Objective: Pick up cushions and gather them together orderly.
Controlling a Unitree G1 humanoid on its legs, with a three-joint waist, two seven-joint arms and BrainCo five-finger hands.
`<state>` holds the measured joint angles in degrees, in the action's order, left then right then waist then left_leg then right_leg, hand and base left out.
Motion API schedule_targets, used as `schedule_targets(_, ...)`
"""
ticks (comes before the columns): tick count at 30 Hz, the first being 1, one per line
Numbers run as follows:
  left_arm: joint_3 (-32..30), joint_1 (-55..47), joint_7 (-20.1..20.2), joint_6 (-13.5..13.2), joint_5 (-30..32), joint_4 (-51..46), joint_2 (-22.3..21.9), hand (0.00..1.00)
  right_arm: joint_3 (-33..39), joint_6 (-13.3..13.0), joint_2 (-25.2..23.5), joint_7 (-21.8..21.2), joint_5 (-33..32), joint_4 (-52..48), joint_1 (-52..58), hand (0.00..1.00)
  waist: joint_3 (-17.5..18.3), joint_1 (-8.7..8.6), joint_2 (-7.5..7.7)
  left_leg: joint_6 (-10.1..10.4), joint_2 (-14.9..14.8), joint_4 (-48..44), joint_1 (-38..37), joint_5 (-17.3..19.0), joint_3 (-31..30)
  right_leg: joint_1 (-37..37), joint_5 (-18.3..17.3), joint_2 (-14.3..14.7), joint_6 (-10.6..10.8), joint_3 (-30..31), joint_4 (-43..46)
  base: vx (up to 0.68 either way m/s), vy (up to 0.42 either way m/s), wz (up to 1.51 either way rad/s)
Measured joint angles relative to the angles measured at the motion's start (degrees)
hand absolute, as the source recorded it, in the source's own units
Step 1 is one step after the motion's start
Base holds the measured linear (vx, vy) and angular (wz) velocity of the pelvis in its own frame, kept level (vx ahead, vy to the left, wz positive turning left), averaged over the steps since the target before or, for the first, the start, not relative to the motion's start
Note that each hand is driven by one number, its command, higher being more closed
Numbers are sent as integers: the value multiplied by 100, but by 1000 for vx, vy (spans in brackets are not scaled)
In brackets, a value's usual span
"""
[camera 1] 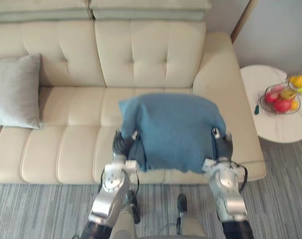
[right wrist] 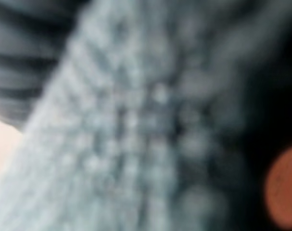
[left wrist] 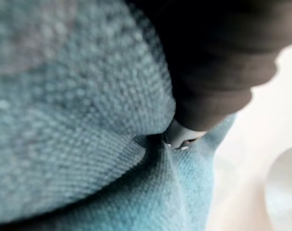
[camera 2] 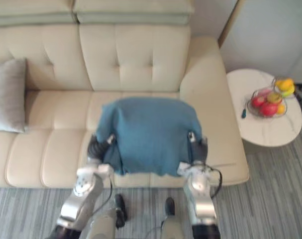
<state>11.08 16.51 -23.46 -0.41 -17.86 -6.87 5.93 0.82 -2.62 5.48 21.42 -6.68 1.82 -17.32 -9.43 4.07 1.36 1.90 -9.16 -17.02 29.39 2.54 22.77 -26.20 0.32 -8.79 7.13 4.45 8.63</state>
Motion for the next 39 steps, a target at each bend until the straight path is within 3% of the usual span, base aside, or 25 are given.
schedule_targets(2,-130,653,-198,-41,-4,252,6,100,4,9,106,163,1,262,-672,100,-14,16,-1,-15,2,0,266,-77,-15,-264,62,1,-2,2,22,-110,9,1)
schedule_targets(9,-426,3697,-1062,-420,-11,1626,509,100,132,36,574,858,269,1494,-3687,100,-549,63,-5,-78,97,429,1006,-615,-305,-941,522,9,-7,-92,-339,-77,5,8)
schedule_targets(10,-474,4007,-1157,-432,-4,1827,523,0,133,37,616,954,399,1702,-4006,0,-571,67,-2,-76,106,523,1096,-692,-318,-1046,564,13,-17,-113,-378,-36,-5,9)
schedule_targets(13,-862,5045,-1376,-451,-24,2936,509,0,243,39,606,1212,503,2664,-5045,0,-763,59,-26,-36,83,674,1302,-854,-473,-1204,686,75,-45,-252,-495,-31,-18,9)
schedule_targets(16,-1228,5839,-1349,-427,-284,3966,453,0,557,180,589,1149,298,3666,-5797,0,-792,36,-35,8,45,680,1566,-912,-593,-1406,695,104,-58,-378,-486,-18,-28,10)
schedule_targets(20,-1654,6344,-865,-153,-577,4947,570,0,696,441,611,776,-486,4467,-6227,0,-911,-7,-45,2,21,712,1766,-928,-605,-1596,703,93,-68,-472,-492,-3,-22,3)
schedule_targets(25,-1673,6147,-357,-14,-586,5617,491,0,556,581,844,288,-741,5097,-6227,0,-955,-60,-68,11,27,822,1788,-961,-681,-1592,702,88,-68,-726,-499,19,-23,9)
schedule_targets(30,-1686,5648,-136,18,-479,5739,438,0,497,607,858,44,-748,5105,-6125,0,-1209,-91,-149,66,67,1100,1553,-1108,-683,-1505,700,81,-70,-737,-473,4,-3,1)
schedule_targets(36,-1913,5004,-33,9,-452,5629,417,0,589,531,797,-101,-757,4983,-5469,0,-1224,-91,-150,104,24,1100,1404,-1135,-657,-1490,633,119,-129,-714,-274,-3,-6,-4)
schedule_targets(39,-2036,4636,3,5,-448,5136,413,0,784,413,809,-120,-925,4046,-4785,0,-1226,-96,-147,124,22,1100,1339,-1143,-672,-1534,438,111,-171,-728,-2,-25,-12,5)
